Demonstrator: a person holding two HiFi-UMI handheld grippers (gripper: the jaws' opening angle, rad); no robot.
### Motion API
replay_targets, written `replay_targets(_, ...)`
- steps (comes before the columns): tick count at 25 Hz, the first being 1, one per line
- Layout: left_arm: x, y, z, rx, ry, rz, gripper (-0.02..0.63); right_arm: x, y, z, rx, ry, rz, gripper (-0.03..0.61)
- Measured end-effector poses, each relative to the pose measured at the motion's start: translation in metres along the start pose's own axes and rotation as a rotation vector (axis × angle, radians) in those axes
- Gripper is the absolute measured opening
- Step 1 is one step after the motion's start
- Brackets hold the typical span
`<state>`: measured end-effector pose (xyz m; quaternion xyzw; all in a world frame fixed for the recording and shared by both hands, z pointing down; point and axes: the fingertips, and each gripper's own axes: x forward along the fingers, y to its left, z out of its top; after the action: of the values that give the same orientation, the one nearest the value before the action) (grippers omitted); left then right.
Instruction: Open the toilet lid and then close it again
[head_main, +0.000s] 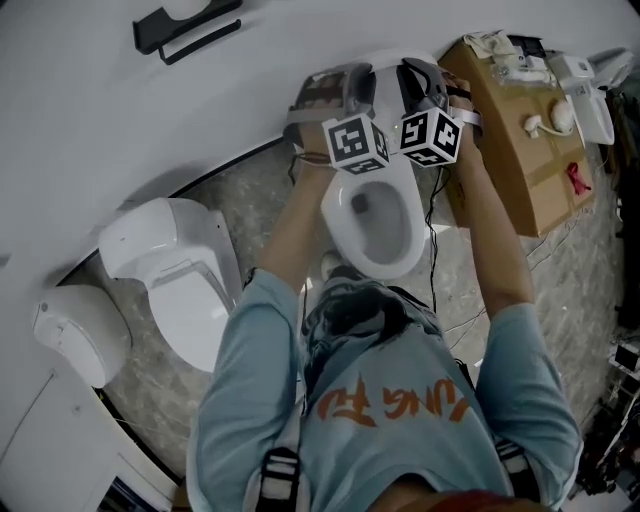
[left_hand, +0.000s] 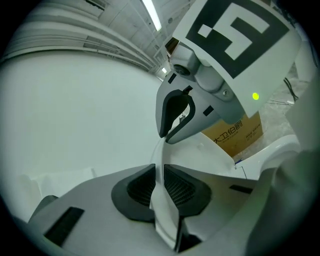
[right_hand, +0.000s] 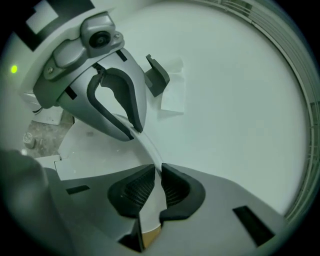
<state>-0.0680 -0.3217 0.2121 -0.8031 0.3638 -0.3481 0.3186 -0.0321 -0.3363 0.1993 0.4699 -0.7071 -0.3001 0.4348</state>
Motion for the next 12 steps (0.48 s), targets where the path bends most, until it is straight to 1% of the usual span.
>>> replay_targets(5,0.025,0.017,-0.019,-0.003,0.013,-0.003,0.058,0.035,-0.006,0.006,0.021,0.016,0.020,0.057)
replay_targets(10,0.048,0.031,-0.036,-0.052,0.012,-0.013,0.058,0.067,-0.010,0.011,0.037,0.012,0.046,0.058)
replay_targets(12,0.051,0.035,-0.039,-0.048,0.007,-0.007,0.058,0.072,-0.012,0.013,0.051,-0.003,0.047,0.060)
